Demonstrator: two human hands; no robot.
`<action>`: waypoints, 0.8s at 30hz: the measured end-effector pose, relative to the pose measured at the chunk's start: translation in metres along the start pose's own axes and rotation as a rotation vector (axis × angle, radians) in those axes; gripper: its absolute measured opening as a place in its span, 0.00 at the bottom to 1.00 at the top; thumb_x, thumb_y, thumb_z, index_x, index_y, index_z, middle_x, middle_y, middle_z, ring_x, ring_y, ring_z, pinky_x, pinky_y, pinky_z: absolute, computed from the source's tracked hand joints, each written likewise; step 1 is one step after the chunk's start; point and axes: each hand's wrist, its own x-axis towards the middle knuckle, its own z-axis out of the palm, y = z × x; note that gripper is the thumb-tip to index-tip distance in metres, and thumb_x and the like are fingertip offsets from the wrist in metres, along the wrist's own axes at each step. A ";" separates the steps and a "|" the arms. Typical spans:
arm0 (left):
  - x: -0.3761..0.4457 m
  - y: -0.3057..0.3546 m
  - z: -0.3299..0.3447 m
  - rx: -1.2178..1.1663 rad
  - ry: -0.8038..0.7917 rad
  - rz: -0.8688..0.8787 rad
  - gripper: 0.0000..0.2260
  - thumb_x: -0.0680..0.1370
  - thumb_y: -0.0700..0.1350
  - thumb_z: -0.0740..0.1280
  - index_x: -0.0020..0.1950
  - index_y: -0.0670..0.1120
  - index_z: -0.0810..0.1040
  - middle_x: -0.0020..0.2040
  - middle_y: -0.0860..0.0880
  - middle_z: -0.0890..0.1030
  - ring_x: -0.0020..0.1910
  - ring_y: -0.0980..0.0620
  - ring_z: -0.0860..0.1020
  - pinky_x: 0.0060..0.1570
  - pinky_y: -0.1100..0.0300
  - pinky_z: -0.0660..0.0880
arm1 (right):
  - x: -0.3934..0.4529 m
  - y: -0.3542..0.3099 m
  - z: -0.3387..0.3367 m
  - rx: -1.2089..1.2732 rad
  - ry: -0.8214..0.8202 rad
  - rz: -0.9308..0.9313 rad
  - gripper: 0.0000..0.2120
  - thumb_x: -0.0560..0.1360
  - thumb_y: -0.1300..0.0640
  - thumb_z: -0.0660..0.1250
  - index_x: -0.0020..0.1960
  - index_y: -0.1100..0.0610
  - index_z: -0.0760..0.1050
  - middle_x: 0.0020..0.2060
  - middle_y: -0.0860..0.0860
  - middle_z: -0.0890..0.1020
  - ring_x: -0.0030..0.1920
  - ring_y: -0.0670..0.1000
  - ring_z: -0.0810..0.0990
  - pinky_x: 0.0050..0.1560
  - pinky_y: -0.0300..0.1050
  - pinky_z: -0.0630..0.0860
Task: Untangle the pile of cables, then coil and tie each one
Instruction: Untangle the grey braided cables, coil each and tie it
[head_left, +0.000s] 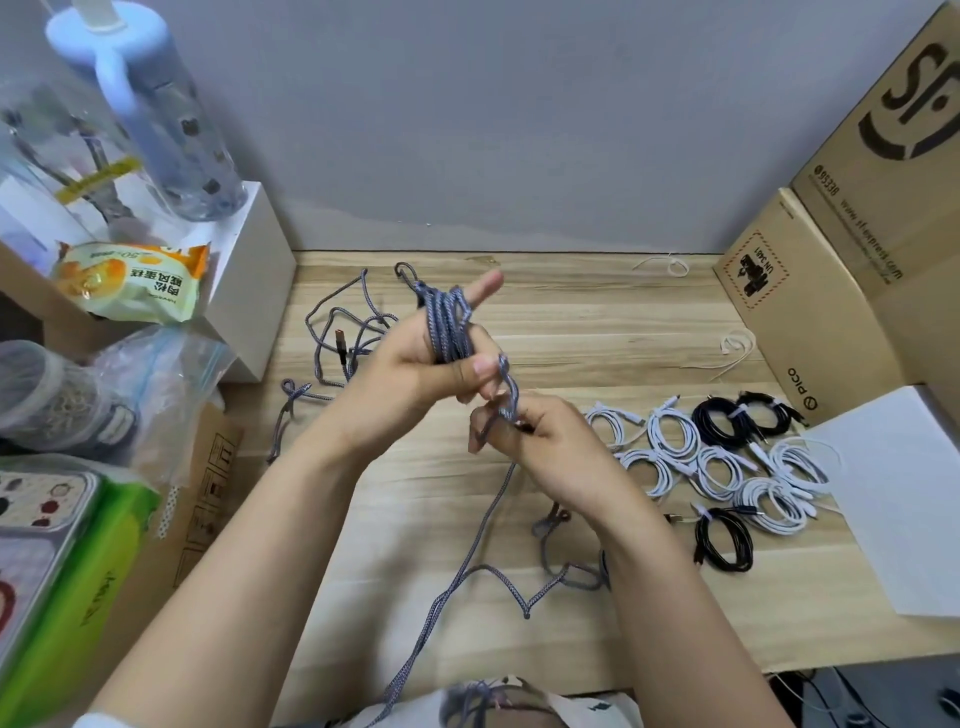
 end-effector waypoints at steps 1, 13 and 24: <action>0.002 -0.003 -0.002 -0.005 0.084 0.001 0.11 0.71 0.36 0.64 0.52 0.35 0.74 0.31 0.54 0.78 0.37 0.59 0.76 0.35 0.67 0.70 | -0.003 0.000 0.001 0.031 -0.053 -0.014 0.14 0.72 0.43 0.63 0.31 0.47 0.77 0.36 0.45 0.80 0.41 0.47 0.78 0.48 0.47 0.73; -0.013 -0.029 0.001 0.489 -0.124 -0.302 0.05 0.71 0.44 0.74 0.41 0.50 0.79 0.24 0.56 0.68 0.25 0.60 0.64 0.28 0.66 0.62 | -0.021 -0.028 -0.018 0.510 0.277 -0.165 0.19 0.70 0.55 0.61 0.23 0.49 0.61 0.21 0.43 0.59 0.24 0.44 0.55 0.25 0.35 0.54; -0.011 -0.002 0.000 -0.823 -0.654 -0.109 0.13 0.81 0.50 0.59 0.44 0.45 0.78 0.21 0.53 0.56 0.21 0.54 0.55 0.35 0.62 0.71 | -0.002 -0.007 -0.011 0.485 0.305 -0.108 0.20 0.74 0.44 0.64 0.27 0.52 0.73 0.21 0.44 0.64 0.21 0.43 0.59 0.22 0.32 0.57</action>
